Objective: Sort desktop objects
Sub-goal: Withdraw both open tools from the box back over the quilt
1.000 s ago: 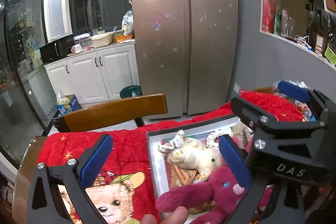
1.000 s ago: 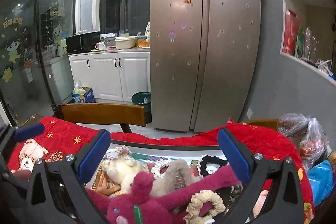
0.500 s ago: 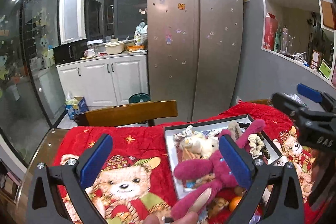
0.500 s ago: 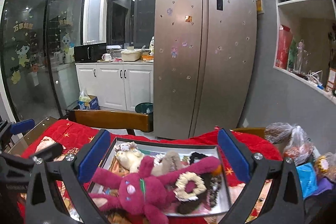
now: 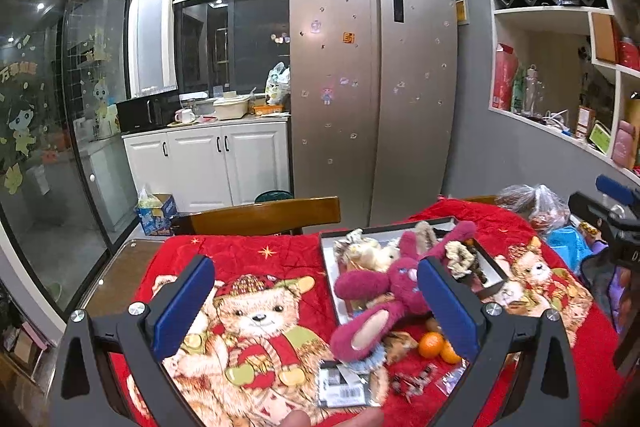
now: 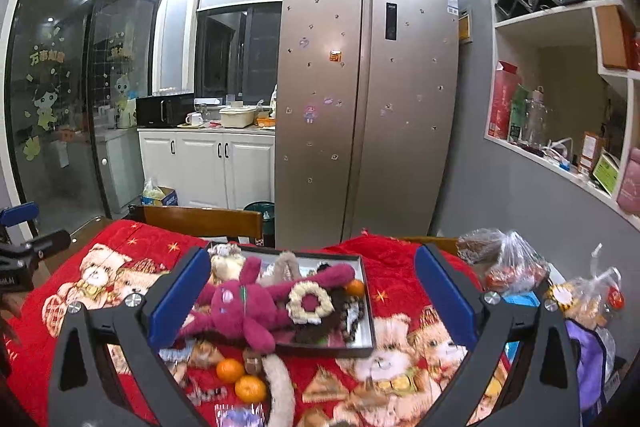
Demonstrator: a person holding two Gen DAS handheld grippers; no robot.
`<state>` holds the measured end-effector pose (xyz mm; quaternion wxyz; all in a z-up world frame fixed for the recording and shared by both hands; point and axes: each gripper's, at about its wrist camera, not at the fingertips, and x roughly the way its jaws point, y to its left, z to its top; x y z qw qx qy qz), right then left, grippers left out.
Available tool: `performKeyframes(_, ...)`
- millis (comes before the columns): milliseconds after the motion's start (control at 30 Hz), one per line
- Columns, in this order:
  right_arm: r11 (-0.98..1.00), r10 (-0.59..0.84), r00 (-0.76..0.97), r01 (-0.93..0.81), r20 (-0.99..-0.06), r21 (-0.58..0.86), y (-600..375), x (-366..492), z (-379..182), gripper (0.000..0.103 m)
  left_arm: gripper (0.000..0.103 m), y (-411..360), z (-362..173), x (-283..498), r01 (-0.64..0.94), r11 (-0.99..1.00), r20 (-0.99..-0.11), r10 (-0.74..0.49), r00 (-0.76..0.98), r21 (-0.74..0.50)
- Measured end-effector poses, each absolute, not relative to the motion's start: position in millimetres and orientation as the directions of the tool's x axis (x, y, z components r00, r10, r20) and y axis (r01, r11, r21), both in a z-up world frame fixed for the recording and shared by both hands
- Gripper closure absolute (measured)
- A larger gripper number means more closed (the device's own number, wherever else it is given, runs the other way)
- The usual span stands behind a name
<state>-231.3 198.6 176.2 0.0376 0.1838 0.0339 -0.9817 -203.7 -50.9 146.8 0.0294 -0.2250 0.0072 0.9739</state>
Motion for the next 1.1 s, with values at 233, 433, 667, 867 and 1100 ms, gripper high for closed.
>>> performKeyframes(233, -0.996, -0.064, -0.918, 0.083, -0.391, -0.034, 221.1, -194.2, 156.8, 0.000, 0.000, -22.7, 124.3, -176.8, -0.116, -0.992, -0.475, 0.080, -0.877, 0.047)
performKeyframes(433, -0.996, -0.070, -0.899, 0.085, -0.433, -0.014, 234.1, -183.3, 128.2, 0.000, 0.000, -2.9, 88.9, -158.7, -0.147, -0.989, -0.511, 0.118, -0.852, 0.017)
performKeyframes(667, -0.995, -0.101, -0.878, 0.098, -0.468, 0.031, 242.7, -175.0, 97.3, 0.000, 0.000, 28.6, 51.9, -156.3, -0.209, -0.977, -0.582, 0.150, -0.799, 0.034)
performKeyframes(867, -0.995, -0.100, -0.864, 0.079, -0.493, 0.063, 250.1, -172.7, 70.7, 0.000, 0.000, 53.2, 27.7, -167.0, -0.252, -0.968, -0.630, 0.187, -0.753, 0.014)
performKeyframes(1100, -0.998, -0.059, -0.842, 0.047, -0.537, 0.037, 259.8, -179.8, 39.6, 0.000, 0.000, 76.9, 0.6, -188.1, -0.252, -0.967, -0.690, 0.164, -0.705, 0.027)
